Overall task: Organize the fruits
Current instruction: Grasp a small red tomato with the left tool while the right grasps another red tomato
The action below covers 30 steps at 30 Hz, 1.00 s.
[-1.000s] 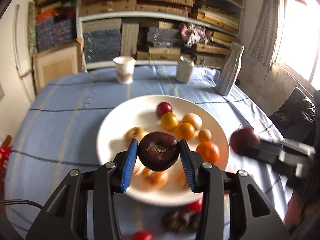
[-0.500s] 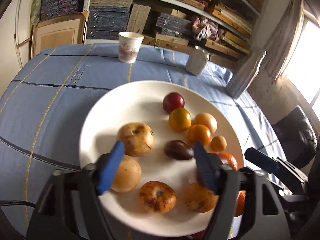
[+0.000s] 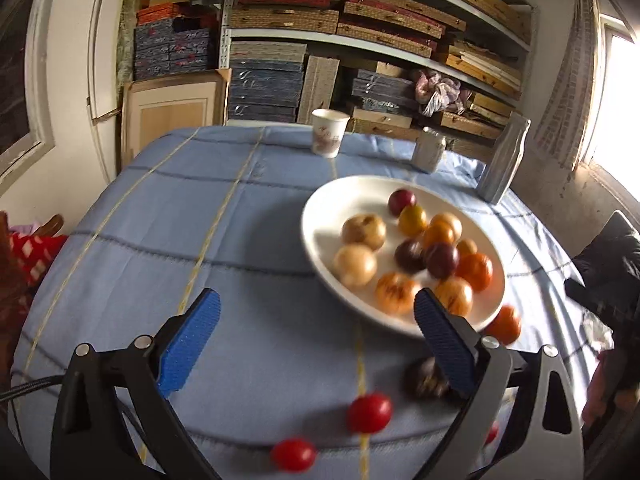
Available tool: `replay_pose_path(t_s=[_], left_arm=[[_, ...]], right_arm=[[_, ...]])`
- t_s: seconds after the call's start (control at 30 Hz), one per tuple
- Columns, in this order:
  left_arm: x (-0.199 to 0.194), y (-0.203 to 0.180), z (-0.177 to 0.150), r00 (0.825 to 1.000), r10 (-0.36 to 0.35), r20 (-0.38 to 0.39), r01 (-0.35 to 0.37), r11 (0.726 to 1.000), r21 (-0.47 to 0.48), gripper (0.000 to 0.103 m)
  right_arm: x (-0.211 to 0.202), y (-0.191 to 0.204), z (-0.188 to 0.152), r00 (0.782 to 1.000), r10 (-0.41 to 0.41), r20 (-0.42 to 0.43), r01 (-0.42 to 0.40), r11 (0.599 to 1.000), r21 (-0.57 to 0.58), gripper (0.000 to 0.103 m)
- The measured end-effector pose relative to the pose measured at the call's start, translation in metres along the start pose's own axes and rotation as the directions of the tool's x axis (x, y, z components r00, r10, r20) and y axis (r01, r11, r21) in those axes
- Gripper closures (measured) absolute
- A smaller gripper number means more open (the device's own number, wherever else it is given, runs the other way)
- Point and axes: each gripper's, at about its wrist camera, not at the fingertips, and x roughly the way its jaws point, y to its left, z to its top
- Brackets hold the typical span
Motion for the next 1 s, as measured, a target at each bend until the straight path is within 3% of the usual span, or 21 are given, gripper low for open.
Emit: replay_pose_path(t_s=[0.17, 0.4, 0.8, 0.87, 0.93, 1.0], left_arm=[[-0.01, 0.002, -0.036, 0.999, 0.05, -0.023, -0.049, 0.998, 0.043, 0.007], [-0.025, 0.003, -0.069, 0.992, 0.111, -0.059, -0.104, 0.989, 0.108, 0.007], [-0.018, -0.004, -0.078, 0.99, 0.083, -0.116, -0.065, 0.985, 0.158, 0.007], [-0.018, -0.004, -0.078, 0.991, 0.07, -0.117, -0.052, 0.987, 0.154, 0.016], [-0.016, -0.002, -0.078, 0.989, 0.058, -0.133, -0.039, 0.988, 0.147, 0.036], [-0.013, 0.0, -0.078, 0.988, 0.049, -0.146, -0.029, 0.99, 0.137, 0.039]], right_arm=[[-0.013, -0.014, 0.002, 0.998, -0.002, 0.056, -0.001, 0.998, 0.07, 0.006], [-0.017, -0.027, 0.001, 0.998, -0.013, 0.056, 0.007, 0.994, 0.111, 0.006], [-0.014, -0.022, -0.003, 1.0, -0.004, 0.03, 0.001, 0.995, 0.1, 0.006], [-0.013, -0.02, -0.003, 1.0, 0.001, 0.023, -0.003, 0.996, 0.093, 0.006], [-0.012, -0.018, -0.004, 1.0, 0.003, 0.017, -0.005, 0.996, 0.085, 0.006], [-0.012, -0.016, -0.005, 1.0, 0.005, 0.012, -0.006, 0.997, 0.081, 0.006]])
